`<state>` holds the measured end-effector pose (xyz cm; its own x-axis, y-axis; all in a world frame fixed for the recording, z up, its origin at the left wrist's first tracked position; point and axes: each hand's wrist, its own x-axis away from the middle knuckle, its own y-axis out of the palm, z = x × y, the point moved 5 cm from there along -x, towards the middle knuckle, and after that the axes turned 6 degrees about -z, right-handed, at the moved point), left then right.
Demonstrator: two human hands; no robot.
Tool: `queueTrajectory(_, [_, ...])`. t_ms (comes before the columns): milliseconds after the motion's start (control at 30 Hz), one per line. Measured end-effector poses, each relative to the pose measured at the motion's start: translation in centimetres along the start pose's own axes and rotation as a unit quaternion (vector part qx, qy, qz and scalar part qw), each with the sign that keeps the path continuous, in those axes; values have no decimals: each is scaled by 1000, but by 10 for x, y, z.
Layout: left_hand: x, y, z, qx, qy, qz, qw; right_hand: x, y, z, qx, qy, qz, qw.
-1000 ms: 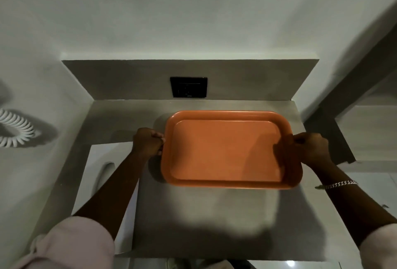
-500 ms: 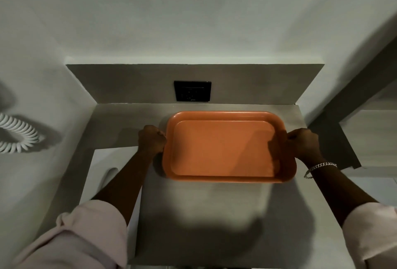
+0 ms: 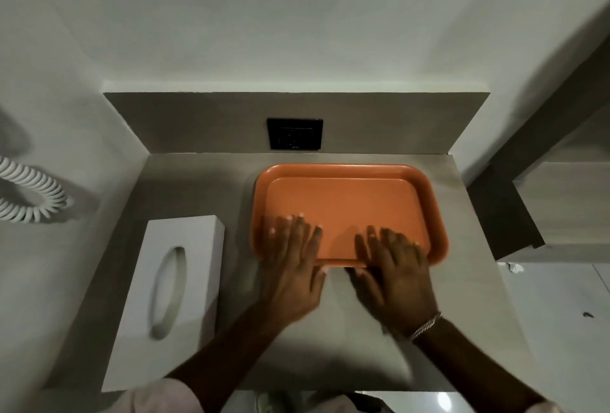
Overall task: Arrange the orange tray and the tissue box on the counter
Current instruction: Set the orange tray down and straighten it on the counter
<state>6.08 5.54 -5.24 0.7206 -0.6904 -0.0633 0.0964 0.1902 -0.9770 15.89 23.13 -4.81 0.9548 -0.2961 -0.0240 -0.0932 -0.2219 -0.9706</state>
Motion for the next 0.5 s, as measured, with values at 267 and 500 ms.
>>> queueTrajectory(267, [30,46,11,-43,-13,-66,997,33,54,-3,41,19,-44,998])
queueTrajectory(500, [10,46,5,-43,-21,-61,997,8,55,3,43,25,-47,998])
